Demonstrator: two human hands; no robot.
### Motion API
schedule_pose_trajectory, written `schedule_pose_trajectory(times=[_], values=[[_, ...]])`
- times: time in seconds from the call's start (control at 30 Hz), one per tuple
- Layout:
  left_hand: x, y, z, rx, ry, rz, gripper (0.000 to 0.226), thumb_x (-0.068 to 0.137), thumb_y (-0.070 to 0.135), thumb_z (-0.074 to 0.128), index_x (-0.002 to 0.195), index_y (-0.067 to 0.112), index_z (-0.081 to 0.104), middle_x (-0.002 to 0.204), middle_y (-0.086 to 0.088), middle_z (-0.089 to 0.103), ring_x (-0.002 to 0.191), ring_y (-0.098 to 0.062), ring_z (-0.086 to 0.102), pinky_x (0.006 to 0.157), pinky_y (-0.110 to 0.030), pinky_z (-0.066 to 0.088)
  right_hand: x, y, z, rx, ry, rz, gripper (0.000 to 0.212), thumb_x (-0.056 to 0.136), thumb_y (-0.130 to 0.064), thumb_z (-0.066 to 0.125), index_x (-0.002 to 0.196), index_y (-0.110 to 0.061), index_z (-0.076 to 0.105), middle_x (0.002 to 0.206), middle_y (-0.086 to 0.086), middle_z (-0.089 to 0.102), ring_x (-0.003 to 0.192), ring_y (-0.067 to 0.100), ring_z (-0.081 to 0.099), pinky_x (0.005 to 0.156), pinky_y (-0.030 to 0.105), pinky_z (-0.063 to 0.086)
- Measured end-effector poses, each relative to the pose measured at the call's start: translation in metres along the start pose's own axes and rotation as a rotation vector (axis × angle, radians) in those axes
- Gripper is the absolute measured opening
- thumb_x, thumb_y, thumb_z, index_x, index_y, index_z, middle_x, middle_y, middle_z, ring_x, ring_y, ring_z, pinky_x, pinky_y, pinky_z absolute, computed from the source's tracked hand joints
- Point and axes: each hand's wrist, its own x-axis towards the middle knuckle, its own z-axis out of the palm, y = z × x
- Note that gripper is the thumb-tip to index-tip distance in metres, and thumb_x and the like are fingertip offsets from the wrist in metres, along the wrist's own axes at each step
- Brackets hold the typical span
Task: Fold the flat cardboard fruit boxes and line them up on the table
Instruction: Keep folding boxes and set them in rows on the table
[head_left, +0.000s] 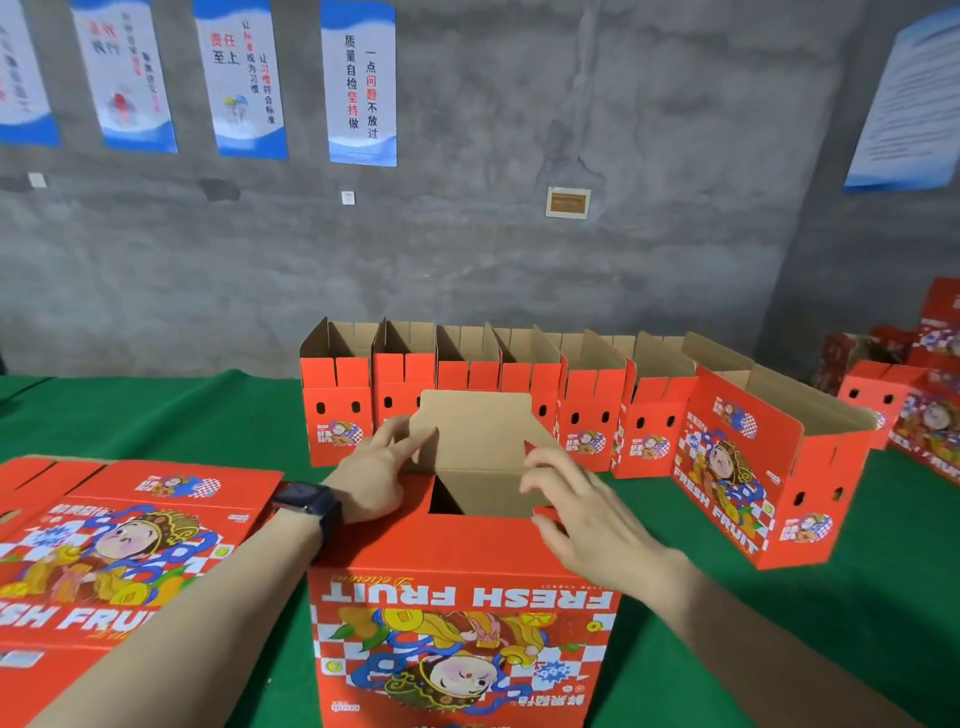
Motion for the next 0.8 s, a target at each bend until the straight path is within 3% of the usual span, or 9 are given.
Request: schedule_pose_trajectory(times=[0.07,0.17,0.3,0.4,0.5,0.6,0.63,0.7,0.8], values=[[-0.002,-0.002,0.000,-0.031,0.043,0.019,0.077,0.081,-0.005,0.047,0.147,0.031,0.030,0.153,-0.001,0.017,0.137,-0.024,0.028,0.111,-0.036,0.031,0.000,-0.001,0.001,0.147,-0.035,0.110,0.021,0.091,-0.027,0.056,0.104,-0.032,0.039,0.117,-0.015,0.039,0.089,0.009,0.058,0.081,0.028,0.049],[-0.008,-0.005,0.003,-0.142,0.164,0.094,0.070,0.078,-0.013,0.051,0.138,0.022,0.048,0.142,-0.006,0.032,0.129,-0.024,0.038,0.109,-0.028,0.032,0.005,0.005,0.004,0.436,0.055,0.369,0.011,0.096,-0.019,0.053,0.095,-0.028,0.046,0.106,-0.008,0.051,0.097,0.013,0.062,0.080,0.023,0.052],[-0.017,-0.008,0.003,-0.132,0.315,0.244,0.046,0.075,-0.015,0.056,0.106,0.014,0.073,0.110,-0.003,0.055,0.107,-0.022,0.051,0.096,-0.027,0.039,0.022,0.012,0.001,0.699,0.244,0.778,0.035,0.101,-0.025,0.045,0.135,-0.016,0.043,0.130,0.000,0.045,0.083,0.019,0.064,0.062,0.020,0.055],[-0.021,-0.006,0.001,-0.246,0.352,0.156,0.031,0.075,-0.014,0.057,0.076,0.012,0.075,0.093,0.004,0.062,0.087,-0.011,0.059,0.086,-0.018,0.043,0.031,0.011,-0.003,0.666,0.035,0.812,0.045,0.102,-0.042,0.032,0.132,-0.019,0.056,0.105,-0.004,0.058,0.070,0.012,0.057,0.062,0.017,0.051],[-0.023,-0.009,0.003,-0.437,0.346,-0.054,0.031,0.083,-0.001,0.059,0.059,0.018,0.064,0.076,0.009,0.069,0.073,0.001,0.063,0.068,-0.011,0.046,0.034,0.012,-0.001,0.363,-0.126,0.673,0.036,0.097,-0.040,0.048,0.113,-0.016,0.071,0.105,-0.006,0.069,0.100,0.014,0.060,0.093,0.027,0.046],[-0.024,-0.012,0.005,-0.401,0.263,-0.113,0.016,0.087,0.032,0.066,0.088,0.016,0.066,0.095,0.002,0.069,0.087,-0.011,0.063,0.080,-0.026,0.046,0.034,0.010,0.006,0.026,-0.274,0.534,0.039,0.093,-0.046,0.052,0.128,-0.030,0.059,0.138,-0.009,0.053,0.131,0.020,0.036,0.109,0.037,0.027],[-0.023,-0.013,0.006,-0.260,0.167,-0.135,0.037,0.085,0.045,0.066,0.110,0.018,0.063,0.116,-0.001,0.061,0.107,-0.016,0.057,0.093,-0.031,0.043,0.033,0.010,0.007,-0.013,-0.315,0.527,0.044,0.094,-0.049,0.049,0.134,-0.032,0.052,0.145,-0.009,0.044,0.135,0.021,0.028,0.111,0.041,0.023],[-0.021,-0.013,0.007,-0.084,0.016,-0.176,0.075,0.080,0.061,0.061,0.141,0.024,0.041,0.148,-0.004,0.035,0.137,-0.024,0.032,0.112,-0.044,0.029,0.032,0.013,0.008,0.057,-0.383,0.551,0.052,0.095,-0.049,0.047,0.144,-0.032,0.040,0.155,-0.009,0.028,0.144,0.020,0.013,0.116,0.047,0.010],[-0.014,-0.009,0.007,-0.194,-0.069,-0.200,0.084,0.077,0.065,0.060,0.144,0.021,0.038,0.147,-0.005,0.042,0.132,-0.023,0.042,0.110,-0.040,0.035,0.029,0.025,0.000,0.362,-0.517,0.618,0.061,0.096,-0.041,0.054,0.150,-0.030,0.029,0.159,-0.002,0.019,0.146,0.018,0.016,0.119,0.041,0.015]])
